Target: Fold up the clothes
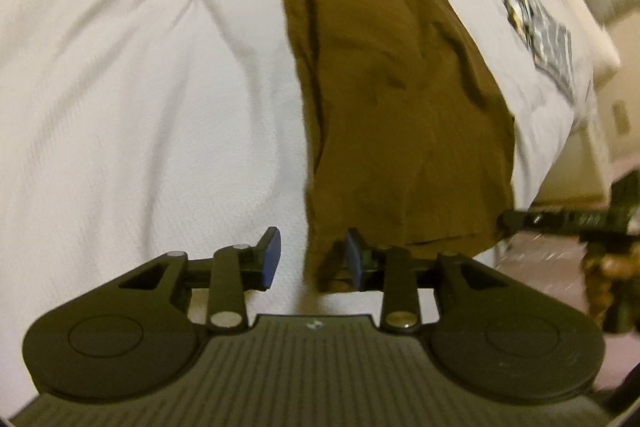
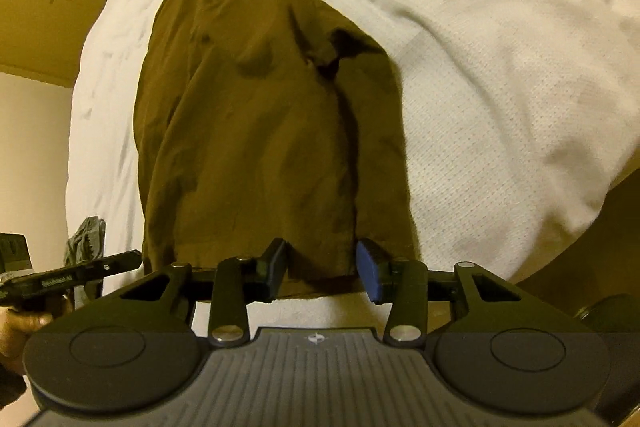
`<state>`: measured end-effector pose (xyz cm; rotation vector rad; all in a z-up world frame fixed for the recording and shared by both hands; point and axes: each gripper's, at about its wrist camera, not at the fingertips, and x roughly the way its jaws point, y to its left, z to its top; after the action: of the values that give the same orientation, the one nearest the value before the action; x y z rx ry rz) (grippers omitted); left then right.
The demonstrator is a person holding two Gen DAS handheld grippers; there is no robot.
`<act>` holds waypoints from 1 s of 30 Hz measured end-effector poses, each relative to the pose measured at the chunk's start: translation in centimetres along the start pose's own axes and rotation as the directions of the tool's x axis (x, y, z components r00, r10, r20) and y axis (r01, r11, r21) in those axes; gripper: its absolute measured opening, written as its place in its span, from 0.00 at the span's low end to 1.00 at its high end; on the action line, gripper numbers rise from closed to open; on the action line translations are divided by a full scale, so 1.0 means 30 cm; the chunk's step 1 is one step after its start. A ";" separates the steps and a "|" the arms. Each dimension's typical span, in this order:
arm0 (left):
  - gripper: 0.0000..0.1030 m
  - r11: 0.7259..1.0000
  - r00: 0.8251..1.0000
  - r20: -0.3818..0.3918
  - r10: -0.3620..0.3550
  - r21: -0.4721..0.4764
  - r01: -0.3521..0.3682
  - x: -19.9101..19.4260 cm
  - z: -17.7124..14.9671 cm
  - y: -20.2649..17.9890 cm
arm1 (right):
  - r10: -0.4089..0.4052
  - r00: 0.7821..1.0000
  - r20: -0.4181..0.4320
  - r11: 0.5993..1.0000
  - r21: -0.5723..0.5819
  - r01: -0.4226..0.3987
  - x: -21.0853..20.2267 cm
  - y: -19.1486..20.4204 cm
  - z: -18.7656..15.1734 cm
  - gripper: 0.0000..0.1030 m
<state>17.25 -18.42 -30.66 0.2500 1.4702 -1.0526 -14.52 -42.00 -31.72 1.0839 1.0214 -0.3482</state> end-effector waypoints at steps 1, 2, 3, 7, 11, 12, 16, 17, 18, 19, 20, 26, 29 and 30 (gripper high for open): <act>0.29 0.999 1.000 -0.016 -0.021 -0.029 0.021 0.008 0.003 0.012 | 0.000 1.000 -0.001 1.000 -0.003 0.000 0.004 0.001 0.000 0.42; 0.27 0.998 0.999 -0.031 -0.039 -0.048 0.037 0.018 0.005 0.019 | 0.004 1.000 -0.004 1.000 -0.002 -0.004 0.008 0.000 0.001 0.42; 0.26 0.997 0.998 -0.041 -0.050 -0.058 0.048 0.028 0.007 0.022 | 0.009 1.000 -0.006 1.000 0.000 -0.009 0.009 -0.002 0.003 0.42; 0.05 0.996 0.997 -0.042 -0.072 -0.062 0.069 0.040 0.019 0.010 | 0.046 0.999 -0.017 0.998 0.046 -0.045 0.007 -0.017 0.020 0.24; 0.00 0.996 0.996 -0.012 -0.084 -0.015 0.084 -0.010 0.030 -0.021 | 0.055 0.998 -0.030 0.996 0.067 -0.053 -0.022 -0.014 0.040 0.07; 0.00 0.996 0.996 -0.002 -0.084 -0.002 0.084 -0.027 0.033 -0.029 | 0.047 0.998 -0.033 0.997 0.056 -0.045 -0.037 -0.005 0.046 0.06; 0.00 0.995 0.996 0.007 -0.093 0.029 0.093 -0.078 0.028 -0.050 | -0.024 0.999 -0.034 0.997 -0.076 0.021 -0.135 0.055 0.069 0.06; 0.00 0.995 0.996 -0.001 -0.091 0.031 0.091 -0.075 0.020 -0.052 | -0.038 0.999 -0.035 0.992 -0.123 0.034 -0.151 0.069 0.071 0.06; 0.00 0.996 0.996 -0.012 -0.084 0.030 0.084 -0.062 0.010 -0.051 | -0.049 0.998 -0.044 0.987 -0.154 0.042 -0.152 0.075 0.071 0.06; 0.00 0.997 0.997 -0.026 -0.071 0.025 0.072 -0.039 -0.001 -0.048 | -0.060 0.996 -0.059 0.984 -0.170 0.049 -0.138 0.074 0.071 0.07; 0.00 0.998 0.998 -0.040 -0.056 0.017 0.057 -0.013 -0.011 -0.042 | -0.077 0.994 -0.073 0.981 -0.185 0.062 -0.122 0.072 0.070 0.09; 0.07 1.000 0.995 -0.099 0.015 0.000 -0.015 0.058 -0.049 -0.025 | -0.149 0.985 -0.087 0.976 -0.175 0.132 -0.077 0.032 0.066 0.22; 0.22 0.998 0.996 -0.066 0.060 0.018 -0.058 0.018 -0.067 -0.041 | -0.136 0.990 -0.039 0.973 -0.194 0.127 -0.112 0.020 0.080 0.32; 0.23 0.997 0.996 -0.050 0.074 0.020 -0.073 0.003 -0.072 -0.048 | -0.131 0.991 -0.028 0.973 -0.195 0.123 -0.117 0.013 0.089 0.32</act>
<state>14.75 -17.71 -30.46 0.3434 1.4865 -1.0073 -14.72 -44.88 -28.38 0.8563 1.1400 -0.3242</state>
